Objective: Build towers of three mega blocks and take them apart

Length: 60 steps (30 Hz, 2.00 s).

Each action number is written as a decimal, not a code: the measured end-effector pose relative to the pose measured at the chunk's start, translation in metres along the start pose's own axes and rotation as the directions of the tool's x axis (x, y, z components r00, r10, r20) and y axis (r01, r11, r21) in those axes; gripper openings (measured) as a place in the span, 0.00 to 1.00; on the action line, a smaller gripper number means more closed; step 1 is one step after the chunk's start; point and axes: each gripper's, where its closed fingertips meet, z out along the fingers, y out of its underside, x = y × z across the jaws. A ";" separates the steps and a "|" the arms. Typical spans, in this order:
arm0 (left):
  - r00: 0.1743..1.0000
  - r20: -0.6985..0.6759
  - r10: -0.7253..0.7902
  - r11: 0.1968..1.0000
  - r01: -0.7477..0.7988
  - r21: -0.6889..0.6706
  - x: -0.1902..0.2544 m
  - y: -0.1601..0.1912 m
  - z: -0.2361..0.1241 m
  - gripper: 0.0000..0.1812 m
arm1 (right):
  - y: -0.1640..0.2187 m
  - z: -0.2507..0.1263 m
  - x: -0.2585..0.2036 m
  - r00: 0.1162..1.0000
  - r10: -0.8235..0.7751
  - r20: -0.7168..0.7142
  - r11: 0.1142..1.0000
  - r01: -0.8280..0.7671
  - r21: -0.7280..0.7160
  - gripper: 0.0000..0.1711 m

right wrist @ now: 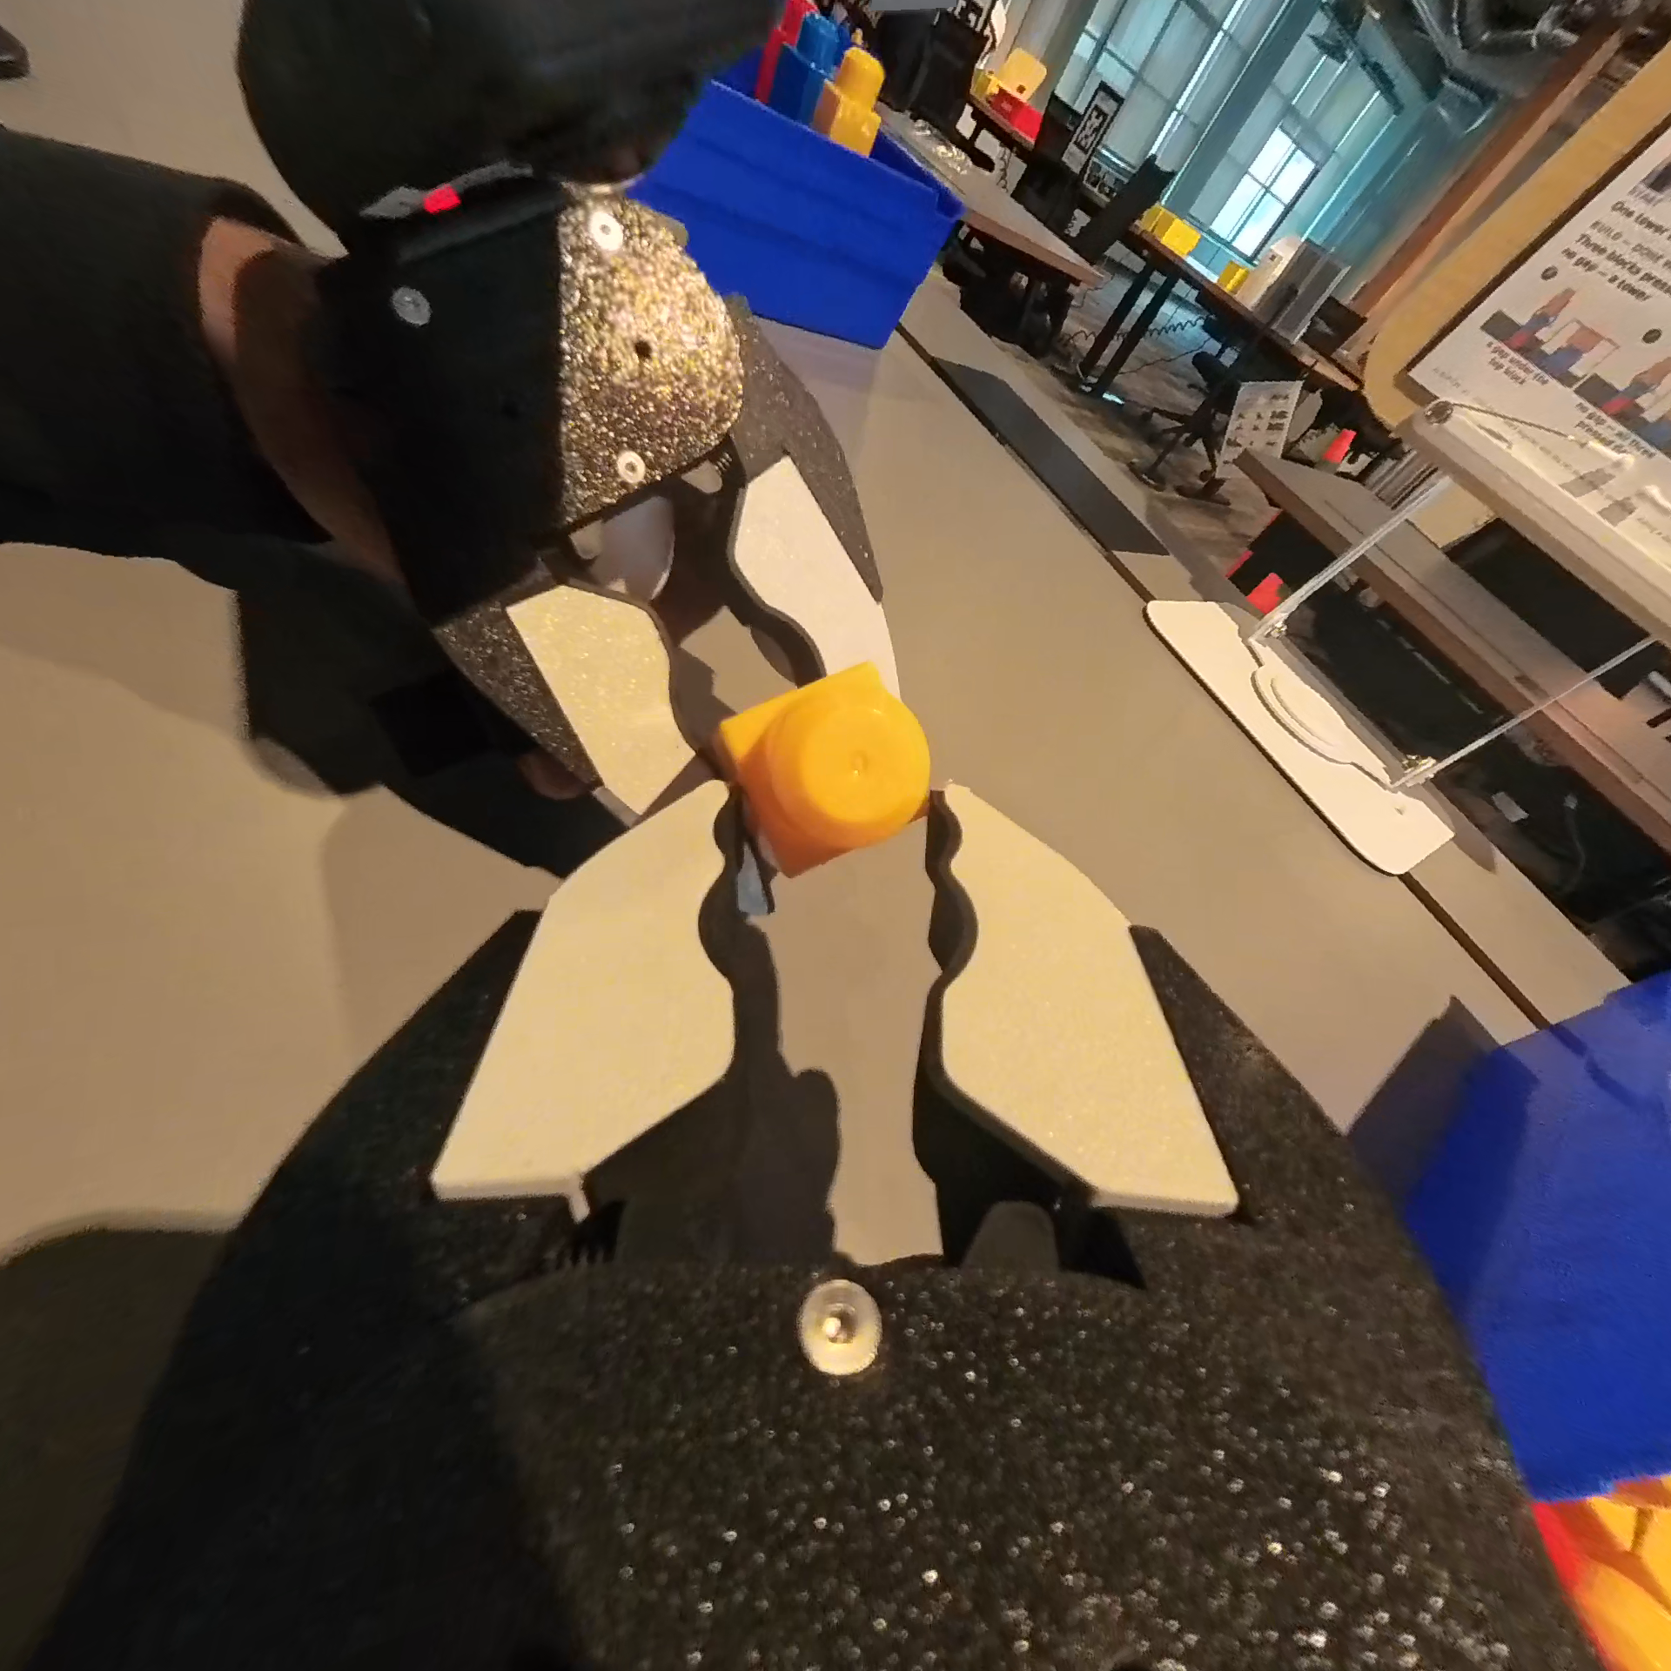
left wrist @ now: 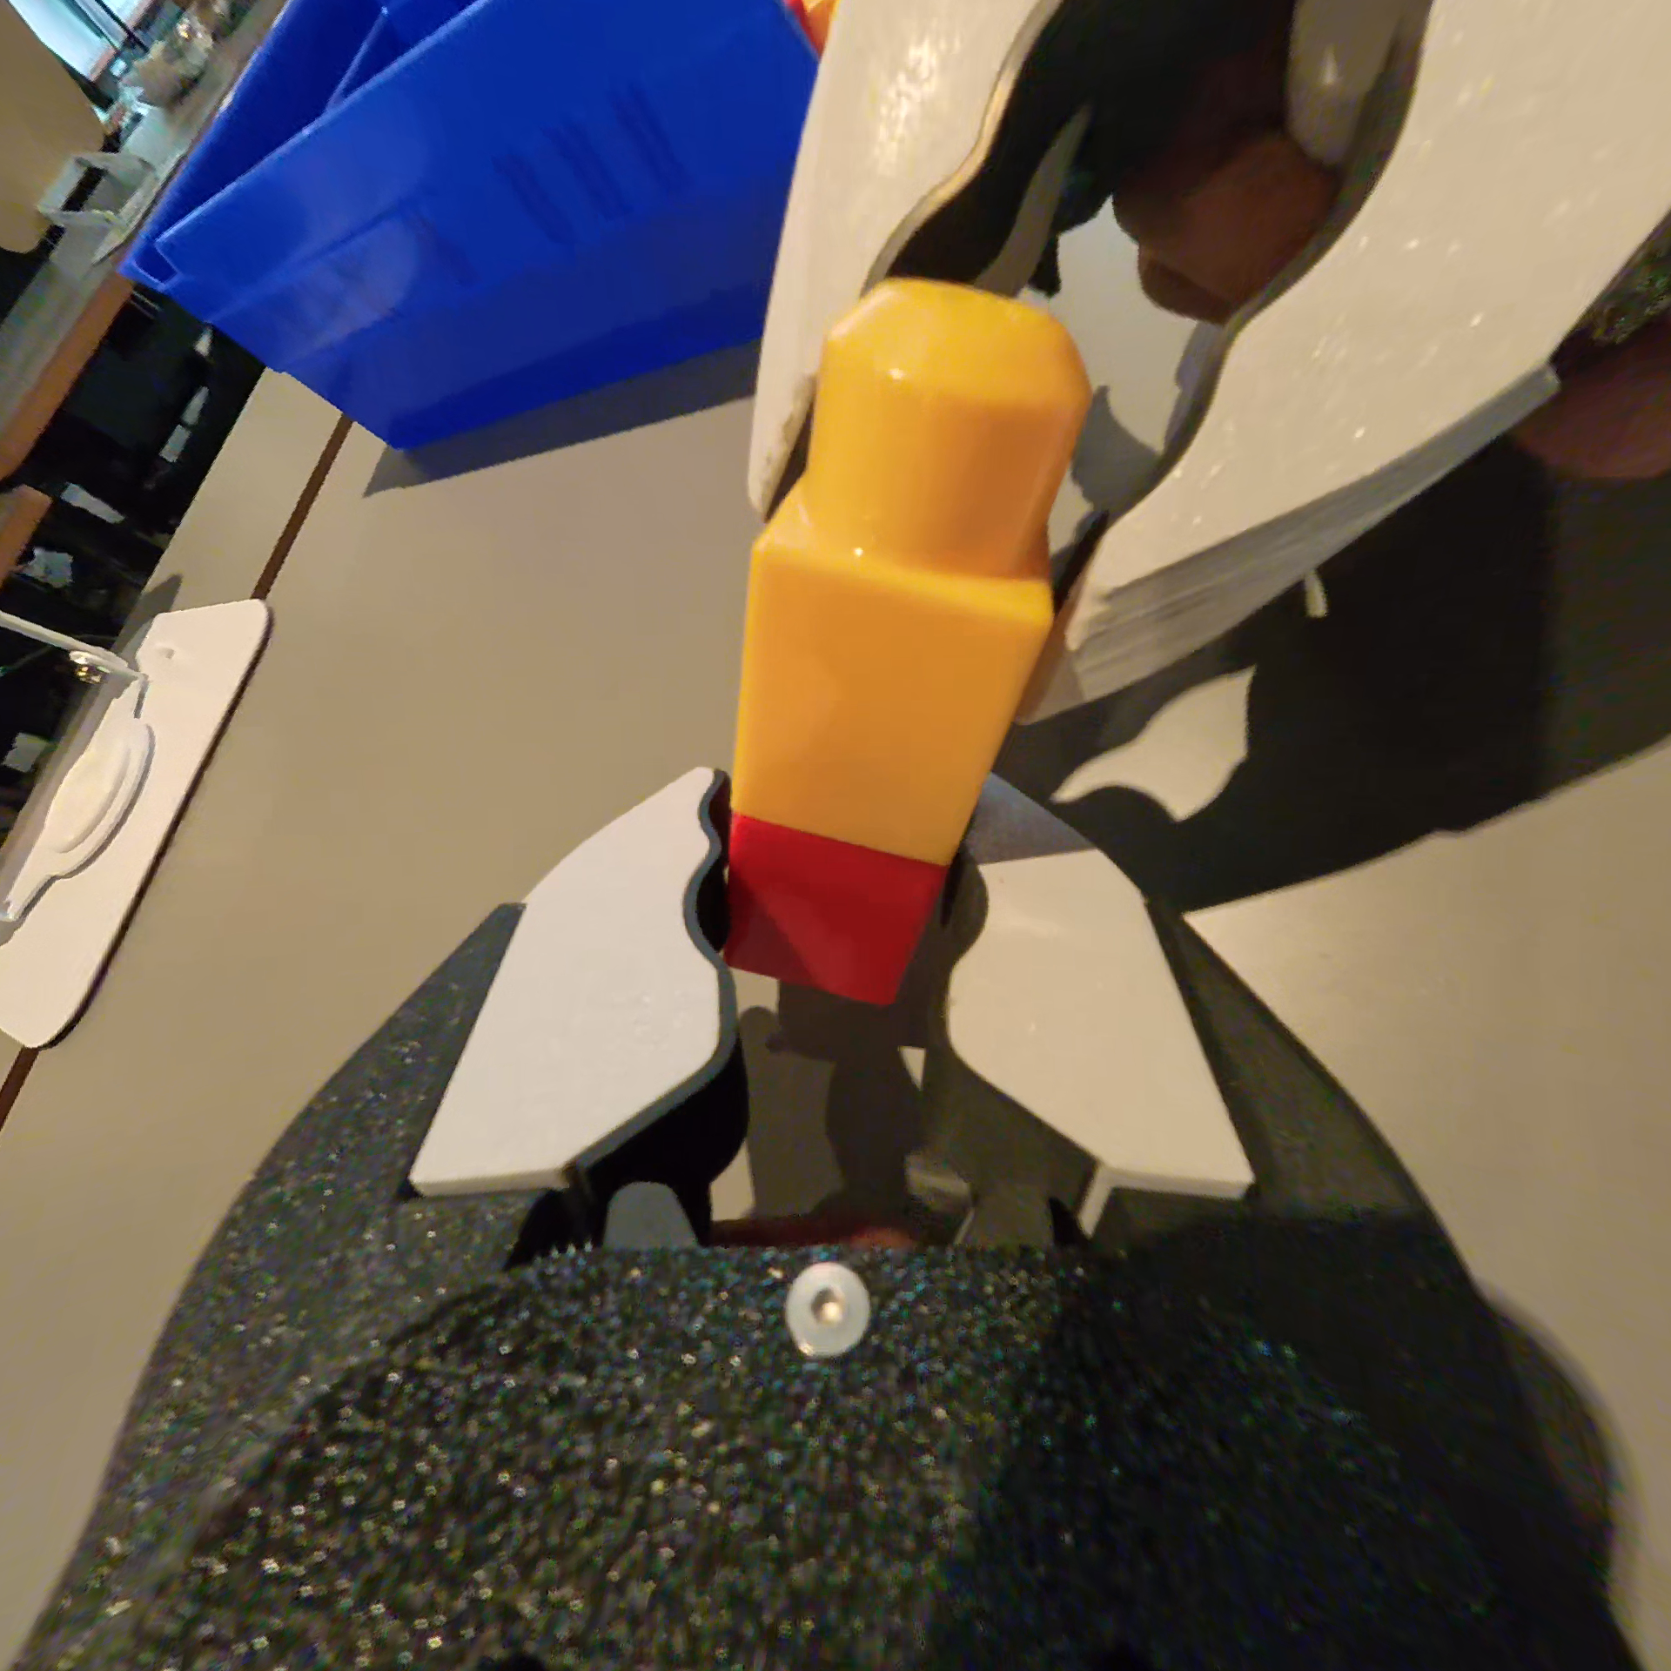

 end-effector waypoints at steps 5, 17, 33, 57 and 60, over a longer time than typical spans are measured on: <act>0.998 0.058 0.013 1.000 -0.013 0.012 -0.006 -0.005 0.000 0.24 | -0.005 -0.001 0.002 0.997 0.074 0.020 0.996 -0.075 0.046 0.27; 0.996 -0.061 0.059 0.998 -0.057 0.028 0.014 -0.007 -0.001 0.23 | -0.006 -0.002 -0.010 0.997 0.023 0.078 0.999 -0.027 0.047 0.26; 0.988 -0.080 0.130 0.984 -0.119 0.131 0.018 -0.018 -0.013 0.22 | -0.014 -0.017 -0.009 0.774 0.487 0.405 0.844 -0.536 0.009 0.23; 0.996 0.010 0.083 0.996 -0.084 0.040 -0.001 -0.005 -0.007 0.22 | 0.088 -0.183 0.221 0.587 0.414 -0.696 0.906 -0.342 0.250 0.23; 0.997 0.006 0.083 0.996 -0.083 0.029 0.000 -0.003 -0.006 0.22 | 0.108 -0.176 0.226 0.563 0.342 -0.752 0.912 -0.392 0.122 0.23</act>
